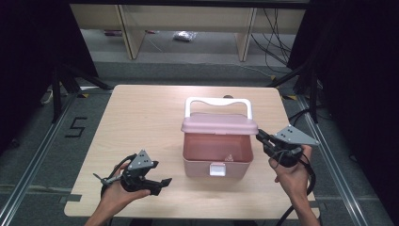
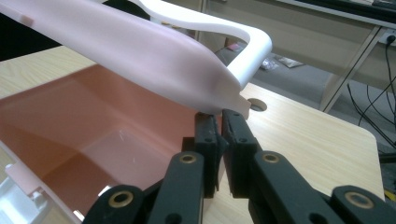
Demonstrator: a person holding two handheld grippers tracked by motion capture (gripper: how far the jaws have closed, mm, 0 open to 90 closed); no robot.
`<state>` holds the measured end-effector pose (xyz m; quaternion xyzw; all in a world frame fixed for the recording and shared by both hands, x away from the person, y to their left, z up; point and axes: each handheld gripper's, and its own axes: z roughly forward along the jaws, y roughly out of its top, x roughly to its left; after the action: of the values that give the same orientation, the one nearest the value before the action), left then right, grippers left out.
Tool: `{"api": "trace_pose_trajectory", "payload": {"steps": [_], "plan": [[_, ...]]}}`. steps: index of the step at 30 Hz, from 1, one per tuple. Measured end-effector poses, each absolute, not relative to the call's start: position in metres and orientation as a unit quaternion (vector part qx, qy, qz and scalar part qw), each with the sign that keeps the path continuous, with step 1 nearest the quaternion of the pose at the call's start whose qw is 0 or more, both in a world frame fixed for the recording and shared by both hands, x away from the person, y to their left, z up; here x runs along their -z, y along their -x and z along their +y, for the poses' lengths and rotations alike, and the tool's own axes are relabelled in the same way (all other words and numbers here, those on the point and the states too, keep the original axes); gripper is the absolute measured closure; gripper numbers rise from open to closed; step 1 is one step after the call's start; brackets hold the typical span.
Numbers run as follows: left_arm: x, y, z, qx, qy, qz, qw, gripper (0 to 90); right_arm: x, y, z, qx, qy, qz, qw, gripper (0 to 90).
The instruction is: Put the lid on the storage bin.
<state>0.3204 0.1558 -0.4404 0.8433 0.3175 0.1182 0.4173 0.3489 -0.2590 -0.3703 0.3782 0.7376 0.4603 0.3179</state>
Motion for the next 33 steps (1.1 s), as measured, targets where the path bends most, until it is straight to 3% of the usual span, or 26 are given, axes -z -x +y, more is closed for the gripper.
{"api": "trace_pose_trajectory", "payload": {"steps": [10,14,16,33], "plan": [[0.447,-0.318,0.166,-0.125,-0.843,0.321,0.414,22.4,0.375,-0.347,-0.26,-0.46,-0.375,0.74,0.317,85.5],[0.45,-0.316,0.169,-0.122,-0.839,0.328,0.416,22.4,0.377,-0.343,-0.259,-0.459,-0.388,0.744,0.294,85.4],[0.452,-0.315,0.171,-0.121,-0.841,0.327,0.414,22.4,0.378,-0.344,-0.261,-0.459,-0.375,0.742,0.314,85.4],[0.467,-0.298,0.176,-0.129,-0.852,0.319,0.394,22.3,0.389,-0.338,-0.26,-0.454,-0.386,0.745,0.3,84.7]]}}
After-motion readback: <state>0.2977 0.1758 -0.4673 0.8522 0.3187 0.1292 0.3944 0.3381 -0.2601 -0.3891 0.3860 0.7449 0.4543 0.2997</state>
